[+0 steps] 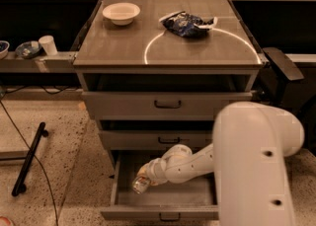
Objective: Pick 7up can from bottom drawer and place on counter
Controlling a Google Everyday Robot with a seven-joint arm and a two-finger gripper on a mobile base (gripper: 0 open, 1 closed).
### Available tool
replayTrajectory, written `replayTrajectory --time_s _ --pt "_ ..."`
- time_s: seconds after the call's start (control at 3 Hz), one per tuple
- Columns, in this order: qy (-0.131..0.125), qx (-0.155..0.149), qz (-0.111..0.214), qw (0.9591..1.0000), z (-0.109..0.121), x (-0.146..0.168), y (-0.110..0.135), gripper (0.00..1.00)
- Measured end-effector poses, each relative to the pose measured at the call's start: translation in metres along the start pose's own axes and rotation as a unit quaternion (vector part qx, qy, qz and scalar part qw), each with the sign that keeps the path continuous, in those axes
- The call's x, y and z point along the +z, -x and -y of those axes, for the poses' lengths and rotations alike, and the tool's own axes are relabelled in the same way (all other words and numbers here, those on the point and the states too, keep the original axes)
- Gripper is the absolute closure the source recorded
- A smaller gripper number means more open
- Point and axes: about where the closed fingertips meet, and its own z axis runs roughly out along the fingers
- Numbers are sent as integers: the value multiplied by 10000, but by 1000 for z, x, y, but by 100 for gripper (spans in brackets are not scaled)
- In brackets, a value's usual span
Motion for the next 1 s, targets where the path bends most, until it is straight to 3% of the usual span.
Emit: replayTrajectory --time_s 0.33,0.67,1.0 --pt "-817 -757 154 9937 24 -52 49 100" --pt "-1020 -676 143 9924 28 -62 58 100" --pt "-1010 -672 135 9925 27 -62 57 100"
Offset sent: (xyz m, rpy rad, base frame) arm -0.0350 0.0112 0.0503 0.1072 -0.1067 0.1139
